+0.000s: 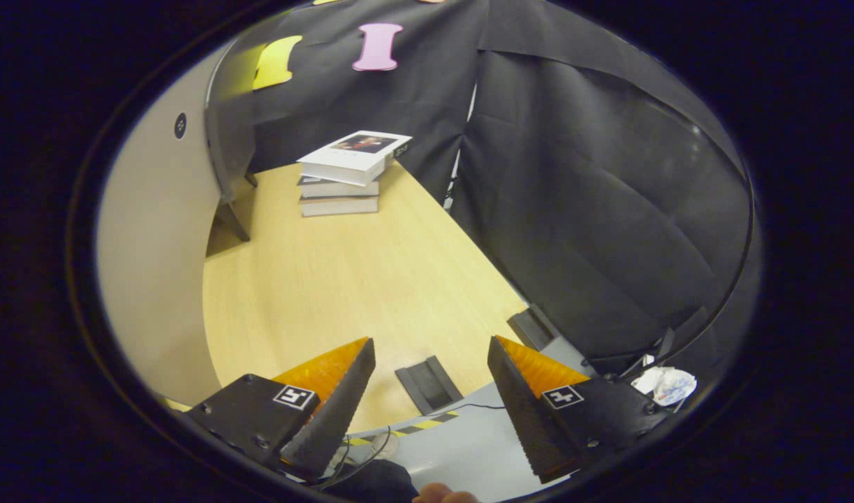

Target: Open the cabinet door with the right hand, grasp the bottle in the cabinet with the left hand and place it on the coaster, then close the cabinet door with the right hand.

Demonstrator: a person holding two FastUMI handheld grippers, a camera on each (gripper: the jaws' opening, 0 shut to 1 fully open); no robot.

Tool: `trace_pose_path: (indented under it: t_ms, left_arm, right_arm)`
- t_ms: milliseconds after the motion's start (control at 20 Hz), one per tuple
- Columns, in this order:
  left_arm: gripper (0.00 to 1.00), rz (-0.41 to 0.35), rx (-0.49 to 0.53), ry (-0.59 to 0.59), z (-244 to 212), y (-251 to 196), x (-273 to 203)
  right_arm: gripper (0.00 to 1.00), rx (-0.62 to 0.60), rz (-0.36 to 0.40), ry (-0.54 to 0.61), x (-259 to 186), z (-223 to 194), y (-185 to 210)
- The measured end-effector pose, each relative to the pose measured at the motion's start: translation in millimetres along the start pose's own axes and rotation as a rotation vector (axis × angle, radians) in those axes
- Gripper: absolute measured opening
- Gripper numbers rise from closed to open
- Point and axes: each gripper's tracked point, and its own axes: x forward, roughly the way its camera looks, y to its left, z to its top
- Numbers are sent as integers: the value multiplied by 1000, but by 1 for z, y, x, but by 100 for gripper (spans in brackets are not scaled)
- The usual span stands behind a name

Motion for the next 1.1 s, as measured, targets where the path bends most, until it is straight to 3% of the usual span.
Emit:
trace_pose_path:
  t_ms: [50, 100, 300, 350, 400, 850, 1100]
  left_arm:
    - [55, -2, -11, 0, -3, 0, -4]
    - [71, 5, -15, -1, 0, 2, -3]
    - [79, -2, -42, 10, -3, 2, 3]
    - [94, -5, -46, 1, 0, 2, 2]
    - [98, -9, -48, -14, 4, 2, 4]
    - [97, -21, 7, -68, 67, 9, -7]
    - [97, -34, 62, -128, 136, 8, -23]
  right_arm:
    - [100, 1, 13, 3, 0, 0, 5]
    - [100, 5, 17, 7, 1, 0, 6]
    - [100, 36, 13, 23, 5, 0, 1]
    - [100, 46, 8, 27, 6, 0, -2]
    - [100, 55, 6, 27, 6, 1, -4]
    - [100, 88, -36, -36, -4, 8, -29]
    - [100, 114, 33, -87, -13, 16, -20]
